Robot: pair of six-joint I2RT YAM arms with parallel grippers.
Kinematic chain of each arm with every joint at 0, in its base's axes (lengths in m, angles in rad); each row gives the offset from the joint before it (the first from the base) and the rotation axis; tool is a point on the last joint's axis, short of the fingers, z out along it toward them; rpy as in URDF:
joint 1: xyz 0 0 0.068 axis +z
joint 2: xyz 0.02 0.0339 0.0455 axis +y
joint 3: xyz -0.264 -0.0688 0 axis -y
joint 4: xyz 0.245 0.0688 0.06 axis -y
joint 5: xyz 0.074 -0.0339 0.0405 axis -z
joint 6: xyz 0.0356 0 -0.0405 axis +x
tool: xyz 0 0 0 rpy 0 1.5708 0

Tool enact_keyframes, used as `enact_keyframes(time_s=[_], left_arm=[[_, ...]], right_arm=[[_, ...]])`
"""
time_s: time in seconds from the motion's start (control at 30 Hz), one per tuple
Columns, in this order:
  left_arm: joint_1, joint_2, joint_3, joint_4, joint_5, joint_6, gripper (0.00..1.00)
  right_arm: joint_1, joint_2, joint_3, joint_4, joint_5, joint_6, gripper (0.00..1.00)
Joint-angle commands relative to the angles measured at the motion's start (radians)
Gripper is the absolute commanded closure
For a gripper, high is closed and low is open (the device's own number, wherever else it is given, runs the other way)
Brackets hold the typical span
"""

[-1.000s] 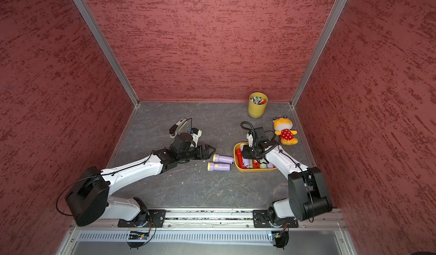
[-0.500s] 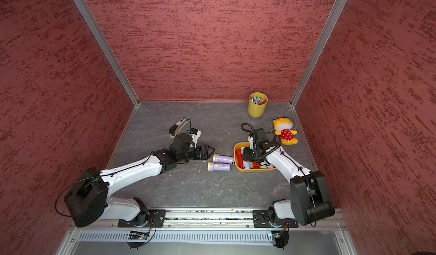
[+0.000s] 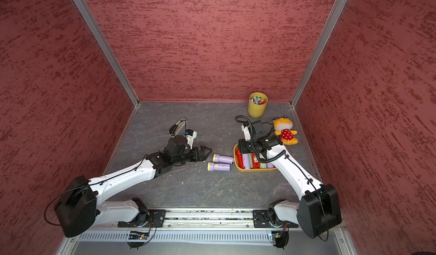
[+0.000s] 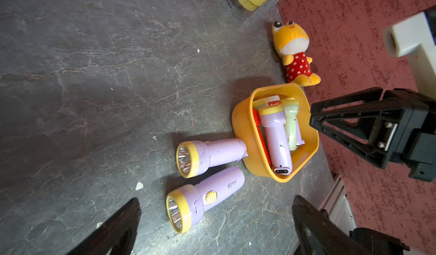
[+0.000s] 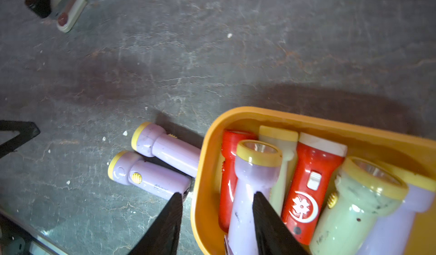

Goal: Put the flashlights into the storage boxes
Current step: Place the flashlight at the storage box, then pick up the flashlight from the center of the board.

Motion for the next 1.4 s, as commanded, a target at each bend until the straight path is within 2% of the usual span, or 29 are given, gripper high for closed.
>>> enact_keyframes(time_s=[0.0, 0.27, 0.37, 0.57, 0.73, 0.87, 1.0, 1.2, 1.37], left_arm=[[0.003, -0.073, -0.080, -0.021, -0.036, -0.066, 0.01], [0.045, -0.244, -0.183, -0.134, -0.094, -0.075, 0.00], [0.045, -0.294, -0.226, -0.134, -0.110, -0.108, 0.00], [0.048, -0.327, -0.263, -0.138, -0.132, -0.121, 0.00], [0.048, -0.320, -0.266, -0.139, -0.129, -0.121, 0.00], [0.047, -0.320, -0.278, -0.122, -0.131, -0.129, 0.00], [0.046, -0.333, -0.311, -0.050, -0.080, -0.111, 0.00], [0.041, -0.331, -0.339, 0.067, 0.083, -0.074, 0.00], [0.025, -0.344, -0.340, 0.044, 0.095, -0.079, 0.00]], right_arm=[[0.060, 0.012, 0.031, 0.030, 0.002, -0.109, 0.50], [0.233, 0.144, 0.031, 0.101, -0.079, -0.355, 0.51], [0.290, 0.219, 0.043, 0.088, -0.075, -0.449, 0.51], [0.357, 0.306, 0.067, 0.063, -0.076, -0.577, 0.50], [0.367, 0.283, 0.015, 0.087, -0.120, -0.700, 0.47], [0.367, 0.252, -0.017, 0.111, -0.083, -0.777, 0.47], [0.366, 0.260, -0.016, 0.107, -0.033, -0.800, 0.47], [0.367, 0.302, 0.004, 0.103, -0.013, -0.813, 0.47], [0.366, 0.324, 0.015, 0.103, -0.019, -0.823, 0.47]])
